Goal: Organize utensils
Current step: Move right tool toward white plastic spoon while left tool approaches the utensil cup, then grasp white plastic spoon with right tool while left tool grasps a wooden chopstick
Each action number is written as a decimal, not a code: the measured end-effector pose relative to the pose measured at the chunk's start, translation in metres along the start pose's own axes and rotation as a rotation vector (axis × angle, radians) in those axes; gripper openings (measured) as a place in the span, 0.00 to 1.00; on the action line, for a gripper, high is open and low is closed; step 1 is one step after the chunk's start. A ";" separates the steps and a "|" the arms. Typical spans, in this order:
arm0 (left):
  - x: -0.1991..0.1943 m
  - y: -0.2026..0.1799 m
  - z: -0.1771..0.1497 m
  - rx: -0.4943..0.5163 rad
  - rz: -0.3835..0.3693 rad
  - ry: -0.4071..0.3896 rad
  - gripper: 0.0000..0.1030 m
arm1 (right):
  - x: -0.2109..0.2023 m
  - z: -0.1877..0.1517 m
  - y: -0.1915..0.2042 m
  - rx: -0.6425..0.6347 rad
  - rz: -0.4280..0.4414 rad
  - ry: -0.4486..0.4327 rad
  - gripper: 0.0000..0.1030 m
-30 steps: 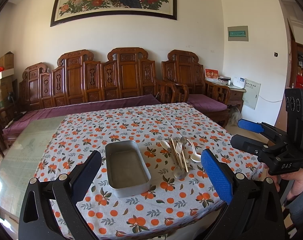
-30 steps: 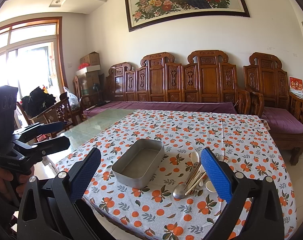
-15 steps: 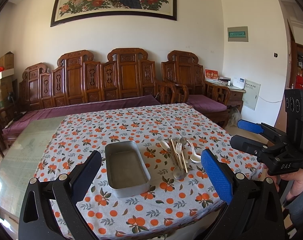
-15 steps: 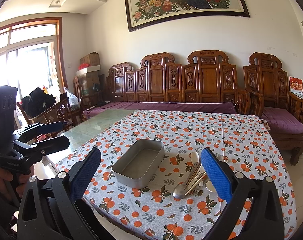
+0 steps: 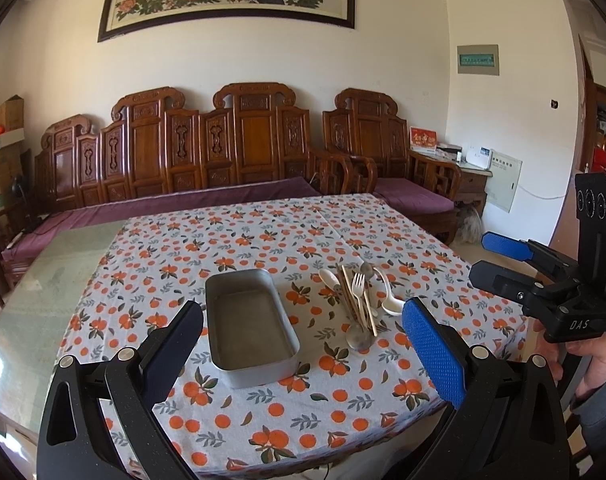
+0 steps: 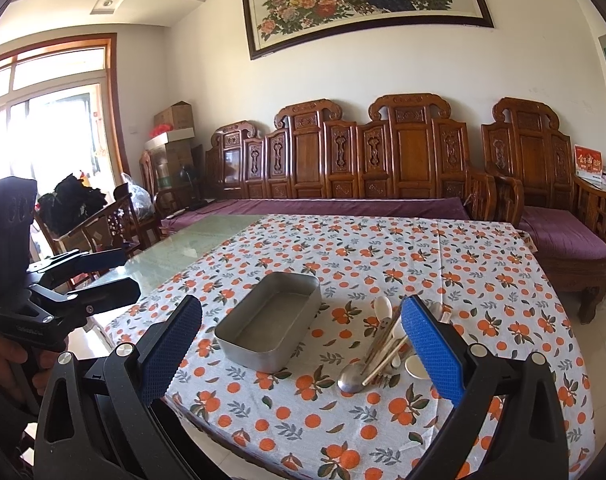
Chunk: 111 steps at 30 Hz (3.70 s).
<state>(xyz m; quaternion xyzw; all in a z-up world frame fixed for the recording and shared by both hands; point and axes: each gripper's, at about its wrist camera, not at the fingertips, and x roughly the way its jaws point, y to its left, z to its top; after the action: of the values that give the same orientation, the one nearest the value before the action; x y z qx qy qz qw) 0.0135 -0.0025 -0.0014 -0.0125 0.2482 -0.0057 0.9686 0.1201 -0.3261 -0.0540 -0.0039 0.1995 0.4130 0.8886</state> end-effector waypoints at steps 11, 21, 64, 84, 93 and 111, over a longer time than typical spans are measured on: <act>0.054 -0.002 0.004 0.013 0.007 0.102 0.94 | 0.036 -0.013 -0.049 0.064 -0.077 0.077 0.92; 0.116 0.005 0.002 -0.015 0.015 0.231 0.94 | 0.081 -0.017 -0.086 0.068 -0.114 0.151 0.79; 0.326 -0.067 -0.042 -0.047 -0.194 0.575 0.13 | 0.200 -0.078 -0.207 0.230 -0.165 0.395 0.39; 0.285 -0.051 -0.036 -0.019 -0.192 0.536 0.04 | 0.227 -0.086 -0.203 0.222 -0.180 0.462 0.39; 0.259 -0.041 -0.022 -0.023 -0.179 0.481 0.04 | 0.230 -0.089 -0.204 0.199 -0.232 0.479 0.13; 0.215 0.024 -0.019 -0.096 -0.093 0.404 0.04 | 0.203 -0.065 -0.182 0.191 -0.158 0.390 0.04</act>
<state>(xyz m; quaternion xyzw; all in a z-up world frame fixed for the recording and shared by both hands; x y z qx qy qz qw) 0.1932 0.0177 -0.1217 -0.0685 0.4364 -0.0408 0.8962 0.3484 -0.3085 -0.2152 -0.0152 0.4045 0.3129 0.8592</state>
